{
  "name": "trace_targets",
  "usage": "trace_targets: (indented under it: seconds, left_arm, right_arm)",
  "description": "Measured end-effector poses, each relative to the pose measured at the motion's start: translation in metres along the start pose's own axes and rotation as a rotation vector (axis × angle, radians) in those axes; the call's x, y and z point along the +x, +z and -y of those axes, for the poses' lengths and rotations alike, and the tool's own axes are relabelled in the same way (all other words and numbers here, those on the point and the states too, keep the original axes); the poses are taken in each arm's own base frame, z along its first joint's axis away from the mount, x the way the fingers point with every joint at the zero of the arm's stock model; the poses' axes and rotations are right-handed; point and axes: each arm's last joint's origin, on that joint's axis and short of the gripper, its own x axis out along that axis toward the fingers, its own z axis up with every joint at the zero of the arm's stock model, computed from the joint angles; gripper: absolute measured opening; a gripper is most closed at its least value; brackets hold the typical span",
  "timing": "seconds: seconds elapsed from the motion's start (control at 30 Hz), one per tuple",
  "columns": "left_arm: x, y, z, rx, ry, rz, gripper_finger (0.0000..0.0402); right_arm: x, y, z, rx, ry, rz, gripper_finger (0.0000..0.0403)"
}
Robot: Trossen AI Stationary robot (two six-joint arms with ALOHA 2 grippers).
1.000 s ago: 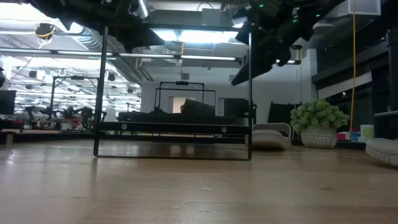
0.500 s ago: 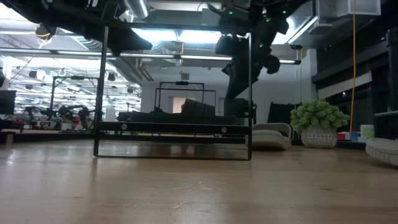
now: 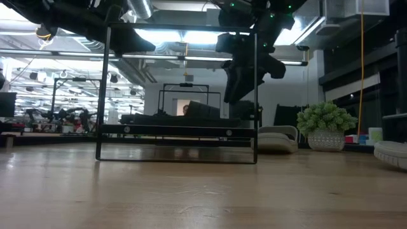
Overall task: Pick and place slides into the shelf
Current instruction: Put the black slides on the shelf
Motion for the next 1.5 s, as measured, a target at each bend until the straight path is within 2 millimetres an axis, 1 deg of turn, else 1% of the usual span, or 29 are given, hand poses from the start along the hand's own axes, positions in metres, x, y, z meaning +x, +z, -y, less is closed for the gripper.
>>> trace_targets:
  seconds: [0.17, 0.33, 0.43, 0.63, 0.9, 1.1, 1.3, 1.5]
  left_arm:
    - [0.000, 0.000, 0.000, 0.002, 0.000, 0.000, 0.0000]
    - [0.000, 0.000, 0.000, 0.001, 0.000, 0.000, 0.0000]
    - [0.000, 0.000, 0.000, 0.001, 0.000, 0.000, 0.0000]
    - [0.000, 0.000, 0.000, 0.001, 0.000, 0.000, 0.0000]
    - [0.000, 0.000, 0.000, 0.001, 0.000, 0.000, 0.0000]
    - [0.000, 0.000, 0.000, 0.001, 0.000, -0.001, 0.0000]
    - [0.000, 0.000, 0.000, 0.001, -0.001, -0.001, 0.0000]
    - [0.000, 0.000, 0.000, 0.011, -0.001, 0.000, 0.0000]
  right_arm:
    - [0.008, -0.001, -0.001, 0.003, 0.011, -0.017, 0.0147]
    - [0.021, -0.004, -0.003, 0.042, 0.034, -0.056, 0.0141]
    - [0.025, -0.004, -0.004, 0.044, 0.039, -0.064, 0.0138]
    - [0.025, -0.004, -0.005, 0.049, 0.069, -0.050, 0.0137]
    - [0.026, 0.000, -0.012, 0.030, 0.077, -0.044, 0.0137]
    - [0.026, 0.000, -0.011, 0.026, 0.047, -0.053, 0.0137]
    - [0.039, -0.002, -0.013, 0.021, 0.060, -0.082, 0.0137]
    - [0.042, -0.003, -0.013, 0.017, 0.034, -0.102, 0.0137]
